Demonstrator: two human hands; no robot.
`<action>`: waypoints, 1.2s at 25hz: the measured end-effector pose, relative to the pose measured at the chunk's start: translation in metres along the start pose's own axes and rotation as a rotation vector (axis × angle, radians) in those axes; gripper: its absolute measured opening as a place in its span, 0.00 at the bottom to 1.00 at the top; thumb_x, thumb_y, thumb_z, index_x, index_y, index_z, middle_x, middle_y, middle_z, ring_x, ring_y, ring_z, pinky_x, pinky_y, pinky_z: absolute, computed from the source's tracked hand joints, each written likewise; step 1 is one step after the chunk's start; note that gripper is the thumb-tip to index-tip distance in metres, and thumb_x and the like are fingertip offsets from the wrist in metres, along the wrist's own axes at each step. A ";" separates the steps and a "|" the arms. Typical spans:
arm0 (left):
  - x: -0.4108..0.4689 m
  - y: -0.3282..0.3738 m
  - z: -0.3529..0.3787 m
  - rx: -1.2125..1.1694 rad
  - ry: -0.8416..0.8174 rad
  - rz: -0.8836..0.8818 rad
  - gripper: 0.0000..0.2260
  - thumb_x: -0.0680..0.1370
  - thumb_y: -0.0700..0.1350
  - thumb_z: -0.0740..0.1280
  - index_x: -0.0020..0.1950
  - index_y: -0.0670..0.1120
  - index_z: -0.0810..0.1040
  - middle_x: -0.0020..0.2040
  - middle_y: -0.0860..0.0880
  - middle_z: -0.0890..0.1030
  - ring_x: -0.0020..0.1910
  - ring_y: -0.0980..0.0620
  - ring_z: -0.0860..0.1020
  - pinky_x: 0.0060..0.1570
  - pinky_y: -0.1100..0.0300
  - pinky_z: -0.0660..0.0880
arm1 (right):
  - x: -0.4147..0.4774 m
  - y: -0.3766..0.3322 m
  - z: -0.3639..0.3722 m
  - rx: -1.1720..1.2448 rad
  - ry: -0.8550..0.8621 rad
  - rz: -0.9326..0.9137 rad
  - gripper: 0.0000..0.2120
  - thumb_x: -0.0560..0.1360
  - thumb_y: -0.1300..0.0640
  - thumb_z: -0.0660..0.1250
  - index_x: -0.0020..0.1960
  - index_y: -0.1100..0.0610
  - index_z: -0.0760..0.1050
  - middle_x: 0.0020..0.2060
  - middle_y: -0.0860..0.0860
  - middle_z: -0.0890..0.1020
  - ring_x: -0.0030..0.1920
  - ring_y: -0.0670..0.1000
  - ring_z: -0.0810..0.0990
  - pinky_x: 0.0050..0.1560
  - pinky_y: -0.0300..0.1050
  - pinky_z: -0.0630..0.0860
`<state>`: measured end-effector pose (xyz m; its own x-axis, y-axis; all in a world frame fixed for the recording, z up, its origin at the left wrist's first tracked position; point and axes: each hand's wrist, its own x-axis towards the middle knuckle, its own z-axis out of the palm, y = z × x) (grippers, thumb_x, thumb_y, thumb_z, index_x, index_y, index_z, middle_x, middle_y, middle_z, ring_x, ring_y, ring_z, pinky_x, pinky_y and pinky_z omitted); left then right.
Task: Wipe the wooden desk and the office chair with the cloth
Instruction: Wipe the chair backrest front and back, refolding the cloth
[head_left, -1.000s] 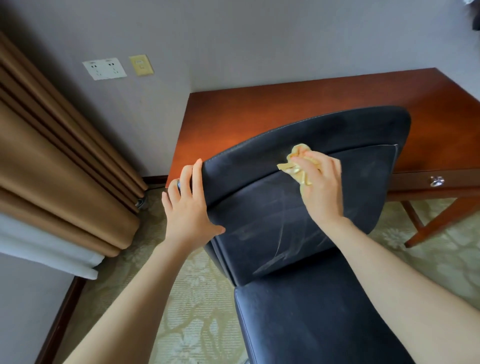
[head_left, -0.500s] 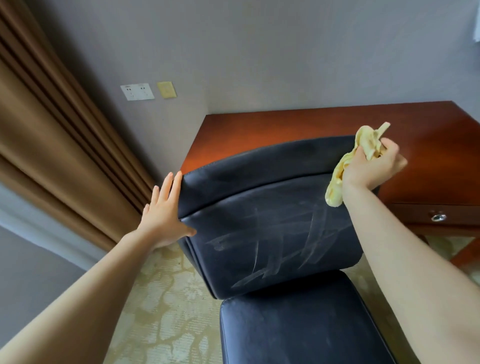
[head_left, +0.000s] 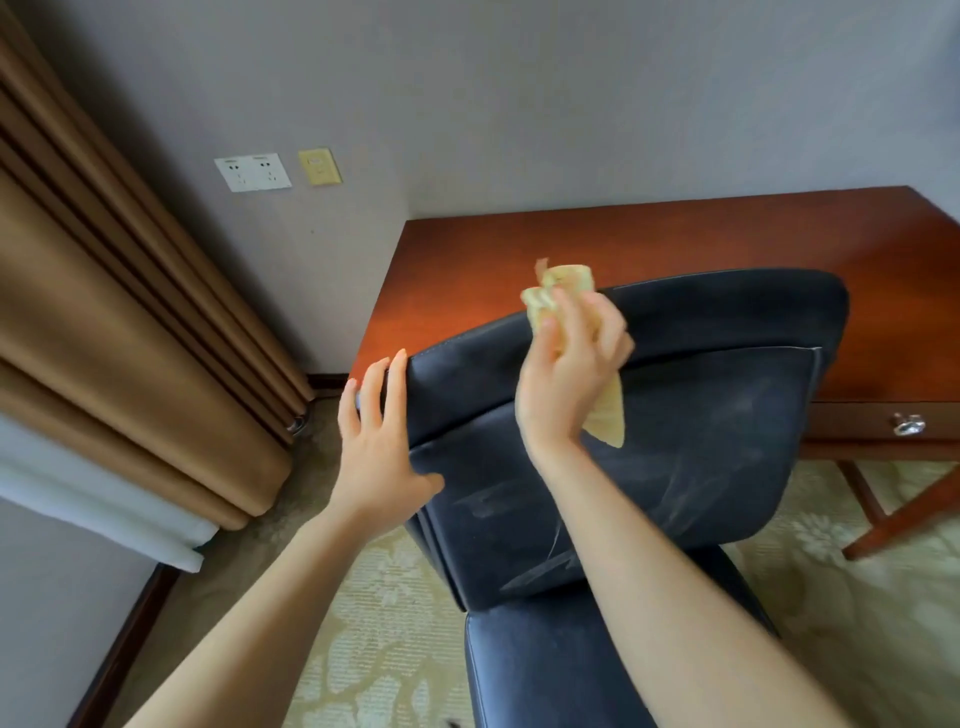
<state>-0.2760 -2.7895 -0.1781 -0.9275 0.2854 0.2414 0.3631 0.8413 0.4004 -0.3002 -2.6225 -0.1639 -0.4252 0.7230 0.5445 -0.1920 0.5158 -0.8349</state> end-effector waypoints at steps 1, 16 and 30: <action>0.001 0.001 0.000 -0.022 0.000 0.001 0.52 0.60 0.38 0.73 0.77 0.47 0.47 0.75 0.50 0.52 0.71 0.54 0.46 0.73 0.47 0.47 | -0.015 -0.009 0.009 -0.017 -0.070 -0.094 0.13 0.72 0.68 0.65 0.54 0.59 0.82 0.56 0.56 0.77 0.55 0.58 0.72 0.58 0.45 0.68; 0.006 0.002 -0.012 -0.025 -0.074 -0.001 0.44 0.69 0.40 0.69 0.78 0.52 0.46 0.75 0.56 0.52 0.68 0.42 0.58 0.61 0.50 0.66 | 0.024 0.038 -0.047 -0.268 -0.388 -0.757 0.11 0.68 0.72 0.70 0.50 0.66 0.81 0.46 0.59 0.82 0.41 0.61 0.75 0.42 0.52 0.78; 0.015 -0.026 -0.021 0.008 -0.147 0.181 0.47 0.67 0.30 0.66 0.78 0.52 0.45 0.75 0.55 0.52 0.60 0.46 0.63 0.60 0.57 0.64 | 0.070 0.044 -0.051 -0.253 0.210 0.306 0.13 0.77 0.65 0.62 0.57 0.54 0.79 0.61 0.52 0.71 0.58 0.55 0.67 0.50 0.37 0.68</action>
<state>-0.2977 -2.8170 -0.1662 -0.8507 0.4949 0.1773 0.5243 0.7739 0.3552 -0.2938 -2.5256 -0.1585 -0.2346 0.9242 0.3015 0.1483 0.3405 -0.9285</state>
